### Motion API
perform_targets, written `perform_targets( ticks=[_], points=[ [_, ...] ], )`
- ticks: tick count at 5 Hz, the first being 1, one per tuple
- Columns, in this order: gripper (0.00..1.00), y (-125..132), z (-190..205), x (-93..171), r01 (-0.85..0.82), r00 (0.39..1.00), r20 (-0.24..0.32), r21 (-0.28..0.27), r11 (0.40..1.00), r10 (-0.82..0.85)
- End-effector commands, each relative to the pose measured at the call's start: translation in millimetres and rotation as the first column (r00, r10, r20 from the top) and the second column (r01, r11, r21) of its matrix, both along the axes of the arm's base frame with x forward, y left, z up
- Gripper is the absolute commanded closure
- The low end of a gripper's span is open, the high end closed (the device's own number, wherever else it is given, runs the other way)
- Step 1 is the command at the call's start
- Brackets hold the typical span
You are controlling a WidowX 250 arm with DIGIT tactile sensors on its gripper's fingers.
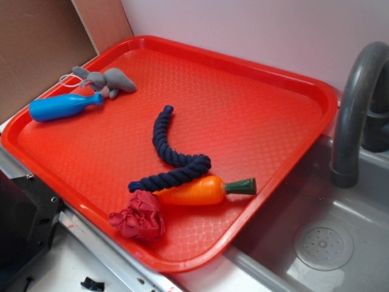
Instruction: Grab the blue rope.
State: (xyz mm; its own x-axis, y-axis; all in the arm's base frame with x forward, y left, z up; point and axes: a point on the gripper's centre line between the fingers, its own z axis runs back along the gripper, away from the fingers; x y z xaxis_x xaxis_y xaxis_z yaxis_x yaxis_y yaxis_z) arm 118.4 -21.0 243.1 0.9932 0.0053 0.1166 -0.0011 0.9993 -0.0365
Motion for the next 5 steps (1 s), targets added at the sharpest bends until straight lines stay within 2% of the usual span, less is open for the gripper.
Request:
perform_targets(
  ticks=[1,2,3,4,5],
  points=[
    [0.00,0.0,0.0,0.0,0.000,1.000,0.000,0.000,1.000,0.000],
    [0.00,-6.9,-5.0,6.4,-0.228,0.973,0.056,0.050,0.972,0.225],
    [0.00,-11.8,-14.4,15.5,-0.456,0.882,0.102,-0.051,0.888,0.459],
    [0.00,-13.3,-36.5,37.8,-0.635,0.766,0.046,-0.107,0.765,0.642],
    [0.00,-23.2,-78.4,66.1,-0.697,0.715,-0.020,-0.112,0.709,0.699]
  ],
)
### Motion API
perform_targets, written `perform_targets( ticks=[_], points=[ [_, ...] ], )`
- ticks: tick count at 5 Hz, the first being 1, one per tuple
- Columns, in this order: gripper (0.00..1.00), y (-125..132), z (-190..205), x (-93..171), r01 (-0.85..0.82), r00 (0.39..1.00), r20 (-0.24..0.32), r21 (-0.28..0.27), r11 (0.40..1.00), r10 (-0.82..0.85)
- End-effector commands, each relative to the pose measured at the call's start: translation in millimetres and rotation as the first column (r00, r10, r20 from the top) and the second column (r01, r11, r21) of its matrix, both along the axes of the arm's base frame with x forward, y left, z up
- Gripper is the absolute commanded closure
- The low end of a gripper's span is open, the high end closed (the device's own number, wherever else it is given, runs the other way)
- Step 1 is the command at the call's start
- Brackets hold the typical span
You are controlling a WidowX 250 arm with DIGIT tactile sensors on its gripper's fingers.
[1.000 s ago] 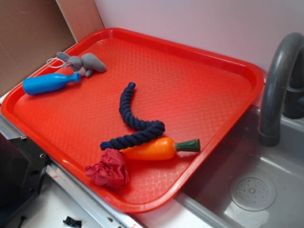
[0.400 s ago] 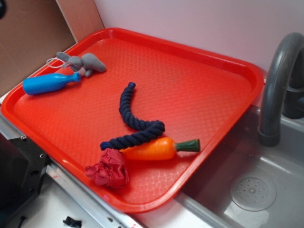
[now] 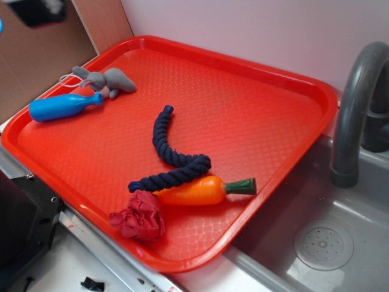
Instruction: Grab the blue rope.
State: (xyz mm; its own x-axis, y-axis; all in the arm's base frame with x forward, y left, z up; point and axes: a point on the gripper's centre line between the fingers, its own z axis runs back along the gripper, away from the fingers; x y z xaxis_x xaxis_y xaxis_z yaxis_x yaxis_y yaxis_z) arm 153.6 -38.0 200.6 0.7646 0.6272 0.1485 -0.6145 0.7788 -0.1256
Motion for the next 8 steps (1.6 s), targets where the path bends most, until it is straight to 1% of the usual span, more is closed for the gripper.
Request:
perform_targets(
  ticks=[1,2,3,4,5,6,7,8],
  points=[
    [0.00,-12.7,-64.7,52.9,-0.149,0.988,-0.063,-0.140,0.979,0.141],
    [0.00,-14.8,-106.0,66.5,-0.176,0.978,-0.136,-0.106,0.979,0.161],
    [0.00,-19.8,-140.2,72.4,-0.152,0.974,-0.180,-0.071,0.986,0.137],
    [0.00,-18.7,-163.6,73.5,-0.170,0.964,-0.223,-0.088,0.982,0.147],
    [0.00,-22.9,-177.6,73.5,-0.155,0.964,-0.227,-0.059,0.986,0.138],
    [0.05,-27.2,-184.7,70.9,-0.136,0.967,-0.226,-0.054,0.989,0.121],
    [1.00,-29.3,-186.6,68.0,-0.141,0.966,-0.223,-0.044,0.989,0.127],
    [1.00,-27.1,-191.6,65.9,-0.146,0.964,-0.230,-0.033,0.989,0.134]
  ],
)
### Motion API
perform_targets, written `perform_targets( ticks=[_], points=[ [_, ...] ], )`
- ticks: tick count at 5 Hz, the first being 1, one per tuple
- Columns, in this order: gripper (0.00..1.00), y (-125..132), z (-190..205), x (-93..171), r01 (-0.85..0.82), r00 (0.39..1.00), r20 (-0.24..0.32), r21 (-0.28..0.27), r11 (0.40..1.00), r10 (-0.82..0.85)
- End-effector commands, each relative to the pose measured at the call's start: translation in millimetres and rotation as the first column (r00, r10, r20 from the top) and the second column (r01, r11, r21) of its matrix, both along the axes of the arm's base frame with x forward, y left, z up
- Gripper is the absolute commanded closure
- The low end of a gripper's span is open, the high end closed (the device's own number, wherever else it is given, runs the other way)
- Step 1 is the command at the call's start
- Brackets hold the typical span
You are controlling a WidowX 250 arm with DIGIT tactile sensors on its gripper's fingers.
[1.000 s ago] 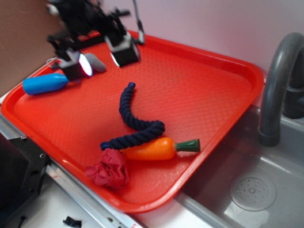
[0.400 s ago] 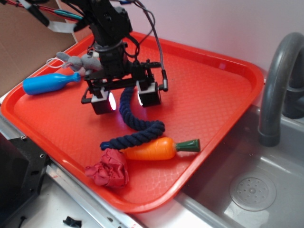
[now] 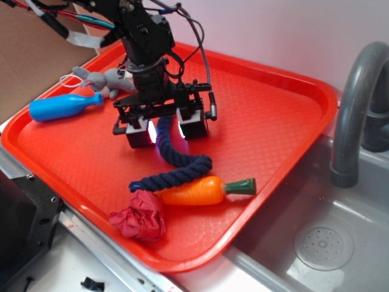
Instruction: Grab the blue rope.
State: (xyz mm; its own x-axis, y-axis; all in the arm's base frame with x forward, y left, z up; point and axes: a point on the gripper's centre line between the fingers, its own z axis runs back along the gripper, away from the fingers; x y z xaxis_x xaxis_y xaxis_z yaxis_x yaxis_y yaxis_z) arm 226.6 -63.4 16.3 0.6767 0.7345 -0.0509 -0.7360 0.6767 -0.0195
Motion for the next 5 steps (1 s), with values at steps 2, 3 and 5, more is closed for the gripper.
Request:
perform_targets(
  ticks=[2,3,5],
  points=[
    [1.00,3.6,9.0,-3.1,0.054,0.998,0.009,0.056,0.997,-0.055],
    [1.00,5.9,58.9,5.6,0.231,0.972,0.039,0.051,0.972,-0.233],
    [1.00,16.3,157.9,-3.2,0.579,0.808,0.115,0.018,0.815,-0.577]
  ],
)
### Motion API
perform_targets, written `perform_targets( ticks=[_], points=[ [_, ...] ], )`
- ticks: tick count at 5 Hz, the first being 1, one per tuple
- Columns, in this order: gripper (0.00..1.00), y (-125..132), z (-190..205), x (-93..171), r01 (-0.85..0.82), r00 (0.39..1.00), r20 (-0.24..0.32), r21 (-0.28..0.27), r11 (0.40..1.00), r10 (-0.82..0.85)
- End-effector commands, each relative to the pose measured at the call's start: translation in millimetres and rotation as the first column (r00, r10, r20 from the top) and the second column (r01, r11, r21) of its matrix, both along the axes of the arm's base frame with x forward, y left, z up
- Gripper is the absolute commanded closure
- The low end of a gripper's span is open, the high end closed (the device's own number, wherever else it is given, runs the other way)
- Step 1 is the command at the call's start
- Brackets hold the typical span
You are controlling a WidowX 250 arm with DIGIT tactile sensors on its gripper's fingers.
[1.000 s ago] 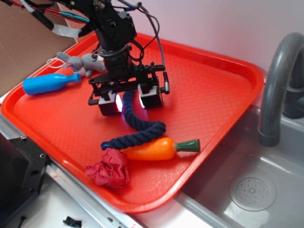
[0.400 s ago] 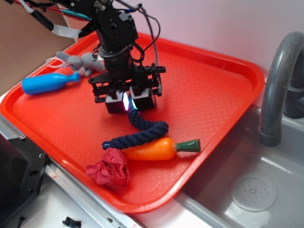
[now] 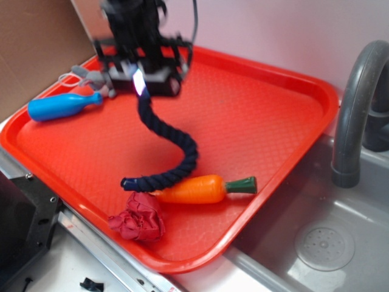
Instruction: Grab the blue rope.
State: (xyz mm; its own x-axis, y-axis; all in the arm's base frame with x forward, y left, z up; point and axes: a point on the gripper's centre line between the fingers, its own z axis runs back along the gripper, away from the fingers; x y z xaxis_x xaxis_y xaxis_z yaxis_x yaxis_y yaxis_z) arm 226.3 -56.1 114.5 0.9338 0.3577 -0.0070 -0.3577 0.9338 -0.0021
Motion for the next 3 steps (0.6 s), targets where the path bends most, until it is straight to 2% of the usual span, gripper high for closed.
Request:
perform_targets(
  ticks=[1,2,3],
  points=[
    [1.00,20.5,99.4,-18.2,0.148,0.980,0.143,-0.053,0.988,-0.139],
    [1.00,22.9,107.1,-24.2,0.088,0.980,0.183,-0.036,0.996,-0.080],
    [1.00,27.6,104.2,-26.2,-0.001,0.994,0.110,0.029,1.000,-0.002]
  ],
)
